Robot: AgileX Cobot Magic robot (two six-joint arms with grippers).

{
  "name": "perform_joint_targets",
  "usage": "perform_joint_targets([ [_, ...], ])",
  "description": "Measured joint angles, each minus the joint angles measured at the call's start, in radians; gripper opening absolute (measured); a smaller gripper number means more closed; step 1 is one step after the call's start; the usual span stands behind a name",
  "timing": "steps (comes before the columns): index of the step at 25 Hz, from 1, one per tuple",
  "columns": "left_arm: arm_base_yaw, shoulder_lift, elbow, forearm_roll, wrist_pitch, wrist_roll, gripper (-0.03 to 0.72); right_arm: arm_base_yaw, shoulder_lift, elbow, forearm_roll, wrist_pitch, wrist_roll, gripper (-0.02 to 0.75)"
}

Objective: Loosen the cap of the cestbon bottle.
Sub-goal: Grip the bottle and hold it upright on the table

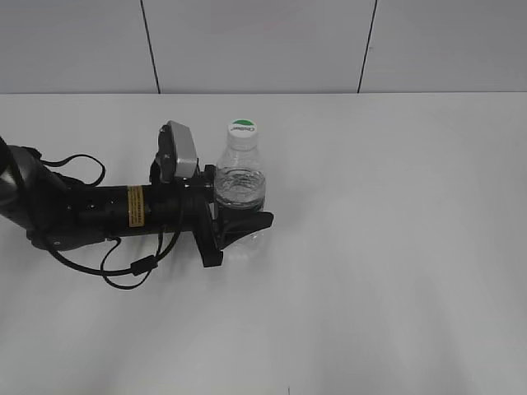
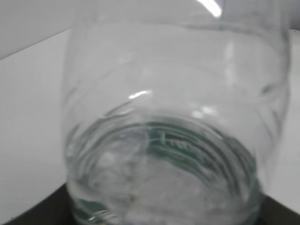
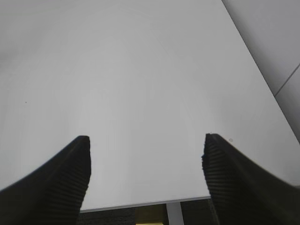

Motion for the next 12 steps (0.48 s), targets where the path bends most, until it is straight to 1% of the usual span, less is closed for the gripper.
perform_joint_targets([
  [6, -0.030, 0.048, 0.001, -0.059, -0.012, 0.037, 0.411, 0.000, 0.000, 0.000, 0.000, 0.000, 0.000, 0.566],
  [12, -0.031, 0.060, 0.001, -0.070, -0.032, 0.043, 0.411, 0.000, 0.000, 0.000, 0.000, 0.000, 0.000, 0.566],
])
